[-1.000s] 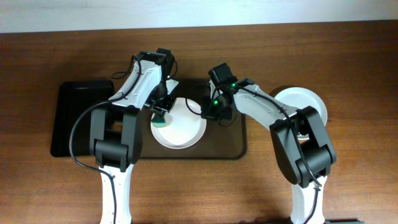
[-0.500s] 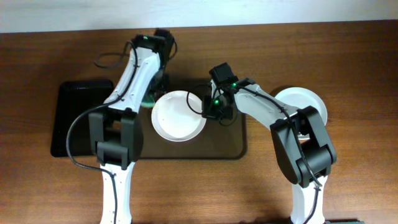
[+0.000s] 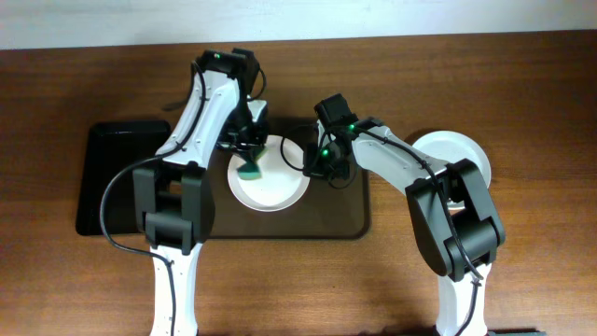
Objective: Clean dirty plates on tray and stack at the side
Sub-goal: 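Keep scrubbing the white plate surface with the sponge, right gripper holding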
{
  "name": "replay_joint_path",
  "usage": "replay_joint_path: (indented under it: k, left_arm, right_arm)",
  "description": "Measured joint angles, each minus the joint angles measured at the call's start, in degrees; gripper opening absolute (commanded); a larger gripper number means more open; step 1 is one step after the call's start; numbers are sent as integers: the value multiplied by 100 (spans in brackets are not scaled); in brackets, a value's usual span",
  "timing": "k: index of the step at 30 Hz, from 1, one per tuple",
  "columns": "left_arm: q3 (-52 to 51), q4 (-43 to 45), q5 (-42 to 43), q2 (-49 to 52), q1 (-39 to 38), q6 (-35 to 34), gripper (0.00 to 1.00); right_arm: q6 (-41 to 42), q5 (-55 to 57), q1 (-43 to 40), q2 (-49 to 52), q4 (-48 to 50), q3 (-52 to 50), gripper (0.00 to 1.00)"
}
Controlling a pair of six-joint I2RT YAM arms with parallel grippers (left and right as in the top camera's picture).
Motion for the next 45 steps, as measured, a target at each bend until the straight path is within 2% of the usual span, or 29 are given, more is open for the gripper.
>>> replay_joint_path:
  k: [8, 15, 18, 25, 31, 38, 45]
  left_arm:
    - [-1060, 940, 614, 9, -2, -125, 0]
    - [-1357, 1239, 575, -24, 13, -129, 0]
    - [-1410, 1325, 232, -81, -22, -269, 1]
    - [-1416, 1552, -1576, -164, -85, -922, 0]
    - [-1475, 1762, -2614, -164, -188, -1344, 1]
    - [-1384, 1744, -3191, -101, -197, -1547, 1]
    - [-476, 1263, -3685, -20, -151, -1628, 1]
  right_arm:
    - [-4, 0, 0, 0, -2, 0, 4]
    - [0, 17, 0, 0, -4, 0, 4]
    - [0, -4, 9, 9, 13, 0, 4]
    - [2, -28, 13, 20, 24, 0, 4]
    - [20, -164, 70, 31, 136, 11, 4]
    - [20, -332, 94, 31, 162, 120, 4]
    - [24, -286, 52, 28, 44, 129, 4]
